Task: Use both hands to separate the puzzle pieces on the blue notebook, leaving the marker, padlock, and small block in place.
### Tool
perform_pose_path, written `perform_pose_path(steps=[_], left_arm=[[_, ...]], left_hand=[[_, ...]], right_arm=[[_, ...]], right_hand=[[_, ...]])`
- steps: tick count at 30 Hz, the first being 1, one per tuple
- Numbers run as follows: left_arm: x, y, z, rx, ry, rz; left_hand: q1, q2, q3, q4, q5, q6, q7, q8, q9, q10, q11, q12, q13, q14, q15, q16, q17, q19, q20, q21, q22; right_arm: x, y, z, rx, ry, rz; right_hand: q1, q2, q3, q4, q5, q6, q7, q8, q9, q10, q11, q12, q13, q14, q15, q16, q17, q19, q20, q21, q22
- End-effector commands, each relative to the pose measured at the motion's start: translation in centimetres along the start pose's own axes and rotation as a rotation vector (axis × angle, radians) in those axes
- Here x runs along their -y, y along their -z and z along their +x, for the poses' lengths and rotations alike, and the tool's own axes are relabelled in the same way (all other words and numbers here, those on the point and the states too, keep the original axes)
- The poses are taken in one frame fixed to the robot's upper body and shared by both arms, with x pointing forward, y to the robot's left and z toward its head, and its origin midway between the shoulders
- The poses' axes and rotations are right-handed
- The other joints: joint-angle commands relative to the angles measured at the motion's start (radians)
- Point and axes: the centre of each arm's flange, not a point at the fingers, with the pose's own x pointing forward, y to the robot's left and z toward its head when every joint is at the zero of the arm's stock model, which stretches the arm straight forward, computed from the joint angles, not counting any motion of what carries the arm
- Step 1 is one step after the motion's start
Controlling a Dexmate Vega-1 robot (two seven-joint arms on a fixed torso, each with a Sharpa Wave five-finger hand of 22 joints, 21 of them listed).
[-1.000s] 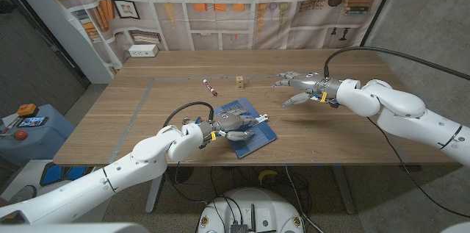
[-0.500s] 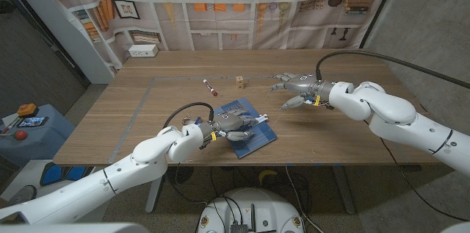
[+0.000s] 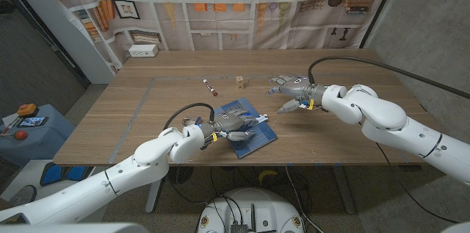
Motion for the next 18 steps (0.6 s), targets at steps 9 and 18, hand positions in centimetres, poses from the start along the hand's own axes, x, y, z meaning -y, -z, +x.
perform_pose_path(steps=[9, 18], left_arm=[[0.2, -0.2, 0.0, -0.003, 0.000, -0.008], [0.2, -0.3, 0.1, -0.005, -0.001, -0.011]], left_hand=[[0.009, 0.090, 0.010, -0.001, -0.003, 0.008, 0.000, 0.001, 0.006, 0.010, 0.001, 0.005, 0.005, 0.004, -0.116, -0.002, 0.002, -0.083, -0.073, 0.005, 0.002], [0.010, 0.089, 0.012, -0.003, -0.003, 0.010, 0.000, 0.001, 0.006, 0.015, 0.004, 0.005, 0.005, 0.008, -0.116, -0.002, 0.002, -0.080, -0.072, 0.005, 0.002]], right_arm=[[-1.1, -1.4, 1.5, 0.010, -0.010, -0.052], [-1.7, -1.4, 2.1, 0.014, -0.031, -0.065]], right_hand=[[0.028, -0.012, 0.007, 0.003, -0.004, 0.021, -0.004, 0.016, 0.006, -0.037, -0.001, 0.007, 0.003, 0.000, 0.005, 0.010, 0.002, 0.008, -0.008, 0.004, 0.003], [0.041, -0.011, 0.011, 0.003, -0.007, 0.025, -0.005, 0.020, 0.007, -0.039, -0.001, 0.007, 0.003, 0.000, 0.004, 0.011, 0.003, 0.009, -0.010, 0.004, 0.003]])
